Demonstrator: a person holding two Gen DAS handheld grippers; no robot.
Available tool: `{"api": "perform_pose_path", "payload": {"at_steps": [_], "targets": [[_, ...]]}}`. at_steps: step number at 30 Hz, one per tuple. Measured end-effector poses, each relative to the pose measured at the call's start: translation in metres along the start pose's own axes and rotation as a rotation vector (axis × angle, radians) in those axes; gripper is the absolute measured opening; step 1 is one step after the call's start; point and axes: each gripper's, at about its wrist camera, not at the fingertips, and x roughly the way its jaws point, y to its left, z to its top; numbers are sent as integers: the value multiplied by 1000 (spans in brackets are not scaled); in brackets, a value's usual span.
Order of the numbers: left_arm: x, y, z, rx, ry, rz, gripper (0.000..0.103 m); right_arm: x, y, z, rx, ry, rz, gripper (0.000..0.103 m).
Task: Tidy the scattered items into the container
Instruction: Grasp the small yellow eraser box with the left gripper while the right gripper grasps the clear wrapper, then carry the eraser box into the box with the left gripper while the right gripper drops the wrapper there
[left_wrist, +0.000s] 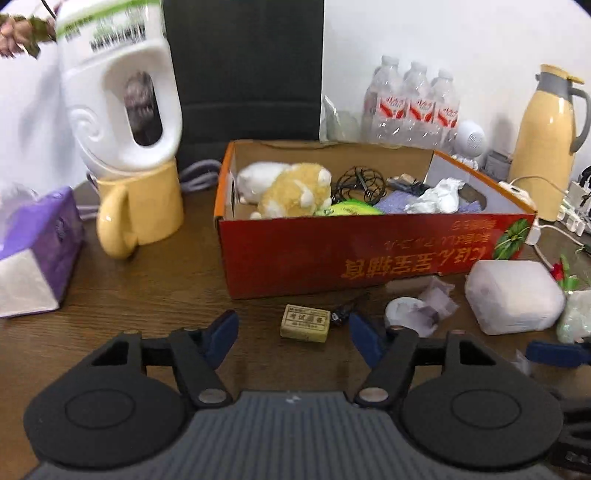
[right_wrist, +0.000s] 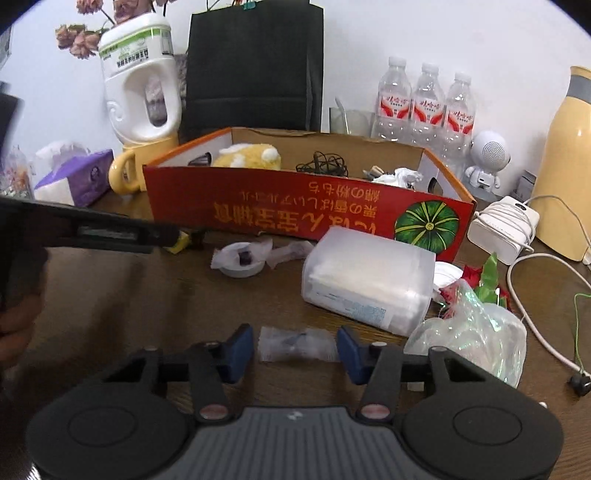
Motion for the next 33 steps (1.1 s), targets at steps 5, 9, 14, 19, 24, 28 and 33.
{"api": "perform_pose_path", "payload": {"at_steps": [5,9,14,19,24,28,33], "targets": [[12,5,1,-13,37,-9,44,1,-4,2,19,8,12,43],[11,3,0,13,30,-16,30,1,-4,3,19,3,12,33],[-1,3,-1,-11,4,10,30,1,1,3,-4,1,16,21],[-37,4,-7,-61,-28,27,30,-3,-2,3,30,3,31,19],[-84,-3,-25,-89,-61,34,30,-43,6,3,21,-96,17,19],[-125,-17,-40,-74,-122,66,30,-79,12,-1,11,-151,14,19],[-165,-39,-70,-96,-140,93,30,-126,23,-23,-3,-212,2,19]]}}
